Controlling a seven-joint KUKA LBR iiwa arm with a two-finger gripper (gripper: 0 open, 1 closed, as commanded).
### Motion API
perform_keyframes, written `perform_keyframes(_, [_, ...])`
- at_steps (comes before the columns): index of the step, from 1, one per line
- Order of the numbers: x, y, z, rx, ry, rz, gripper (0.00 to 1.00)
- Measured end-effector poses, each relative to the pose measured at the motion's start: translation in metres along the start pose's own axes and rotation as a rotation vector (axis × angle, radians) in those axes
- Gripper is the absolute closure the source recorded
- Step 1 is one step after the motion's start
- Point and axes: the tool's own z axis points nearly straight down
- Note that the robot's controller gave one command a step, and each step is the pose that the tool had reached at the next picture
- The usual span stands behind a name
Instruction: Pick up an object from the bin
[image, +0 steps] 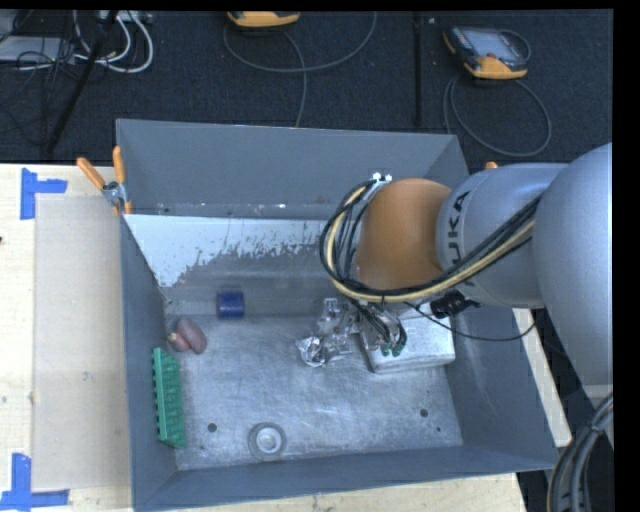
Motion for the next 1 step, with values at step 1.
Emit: perform_keyframes(1, [-0.0027,0.0002,-0.0787,0.001,-0.004,0.001,1.00])
